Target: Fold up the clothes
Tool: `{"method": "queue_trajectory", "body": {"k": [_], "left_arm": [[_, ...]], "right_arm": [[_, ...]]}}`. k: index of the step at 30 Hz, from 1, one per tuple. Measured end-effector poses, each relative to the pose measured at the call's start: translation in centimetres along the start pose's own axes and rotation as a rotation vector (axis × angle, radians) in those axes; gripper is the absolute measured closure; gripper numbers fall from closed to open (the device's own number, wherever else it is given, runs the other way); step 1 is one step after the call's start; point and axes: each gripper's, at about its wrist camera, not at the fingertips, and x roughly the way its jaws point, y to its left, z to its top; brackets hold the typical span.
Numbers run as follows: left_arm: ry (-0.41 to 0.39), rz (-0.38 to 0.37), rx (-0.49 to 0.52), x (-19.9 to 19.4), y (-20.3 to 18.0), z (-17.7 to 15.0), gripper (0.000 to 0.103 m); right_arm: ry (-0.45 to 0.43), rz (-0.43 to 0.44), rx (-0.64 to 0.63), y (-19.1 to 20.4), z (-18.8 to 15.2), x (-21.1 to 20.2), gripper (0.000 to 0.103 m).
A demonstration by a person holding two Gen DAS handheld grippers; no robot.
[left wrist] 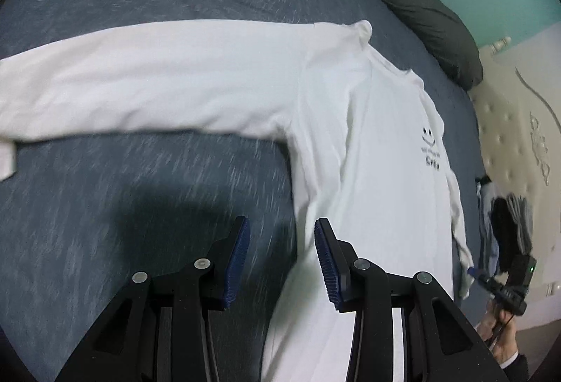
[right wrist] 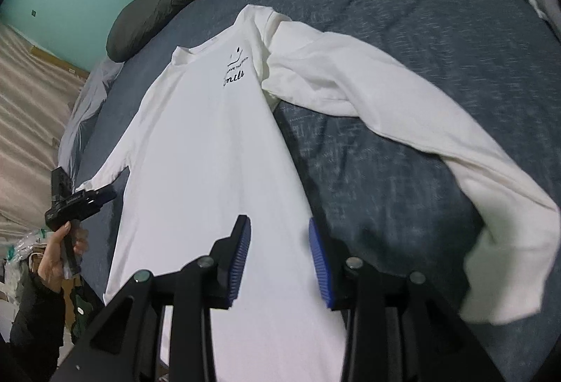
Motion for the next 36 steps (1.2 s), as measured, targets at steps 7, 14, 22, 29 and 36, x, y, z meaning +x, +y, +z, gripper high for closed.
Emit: {"method": "queue_trajectory", "body": {"k": [7,14,22,29,36], "left_arm": [[-0.032,-0.054,-0.036,3.9,0.3,3.0,0.063],[-0.070,-0.110,-0.071,3.8,1.4,4.1,0.099],[-0.126,-0.090,-0.097,2.9,3.0,6.5,0.101],[-0.116,-0.072,-0.086,4.0,3.1,7.0,0.101],[-0.046,-0.099,-0.079,3.0,3.1,5.6,0.090]], "right_arm": [[0.009,0.022,-0.031,0.5,0.3,1.7,0.068],[0.021,0.023,-0.070,1.1,0.1,2.5,0.068],[0.033,0.018,-0.083,1.5,0.0,3.3,0.068],[0.022,0.004,-0.063,1.1,0.2,3.3,0.068],[0.024,-0.009,-0.017,0.3,0.3,3.6,0.053]]}}
